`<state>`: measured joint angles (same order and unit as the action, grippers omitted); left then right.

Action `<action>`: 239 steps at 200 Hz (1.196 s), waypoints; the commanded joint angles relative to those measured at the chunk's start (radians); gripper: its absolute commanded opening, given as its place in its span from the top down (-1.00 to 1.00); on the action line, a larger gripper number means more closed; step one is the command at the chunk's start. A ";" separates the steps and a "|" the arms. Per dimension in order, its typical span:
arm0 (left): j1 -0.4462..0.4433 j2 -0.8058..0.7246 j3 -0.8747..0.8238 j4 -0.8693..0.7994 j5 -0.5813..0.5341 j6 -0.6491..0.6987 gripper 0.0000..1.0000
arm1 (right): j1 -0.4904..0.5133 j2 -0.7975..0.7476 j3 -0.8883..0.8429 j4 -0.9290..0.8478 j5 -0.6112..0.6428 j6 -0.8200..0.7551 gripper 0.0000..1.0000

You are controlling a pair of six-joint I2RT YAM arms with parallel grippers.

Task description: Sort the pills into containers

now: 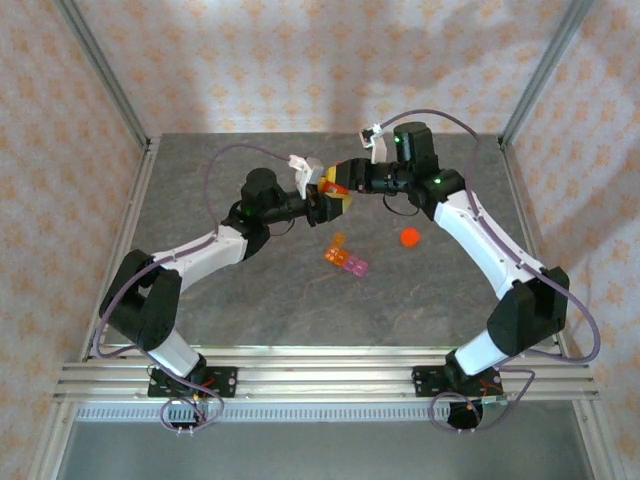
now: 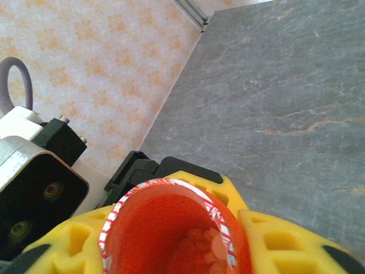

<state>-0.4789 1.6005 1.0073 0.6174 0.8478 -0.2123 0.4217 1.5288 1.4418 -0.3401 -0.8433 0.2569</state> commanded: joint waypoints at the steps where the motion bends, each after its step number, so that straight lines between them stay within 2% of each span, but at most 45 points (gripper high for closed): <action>1: -0.002 0.000 0.029 0.064 0.028 0.022 1.00 | 0.001 -0.009 0.008 0.045 -0.013 0.045 0.48; 12: 0.002 -0.003 0.023 0.070 0.020 0.022 1.00 | 0.000 -0.022 -0.004 0.055 0.009 0.051 0.50; 24: 0.006 -0.010 0.014 0.087 0.015 0.015 0.83 | 0.000 -0.038 -0.020 0.070 0.031 0.064 0.51; 74: 0.020 -0.044 -0.018 0.112 0.008 -0.001 0.39 | -0.001 -0.092 -0.084 0.160 0.107 0.133 0.55; 119: 0.028 -0.069 -0.021 0.064 0.005 0.023 0.11 | 0.000 -0.112 -0.097 0.175 0.131 0.141 0.56; 192: 0.034 -0.088 -0.005 -0.027 0.026 0.055 -0.19 | -0.001 -0.127 -0.103 0.160 0.136 0.124 0.57; 239: 0.036 -0.089 0.000 -0.026 0.031 0.045 -0.21 | -0.001 -0.135 -0.107 0.151 0.144 0.115 0.57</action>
<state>-0.4511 1.5463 0.9920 0.5907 0.8570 -0.1822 0.4248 1.4353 1.3441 -0.2302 -0.7238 0.3702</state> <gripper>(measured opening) 0.603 0.413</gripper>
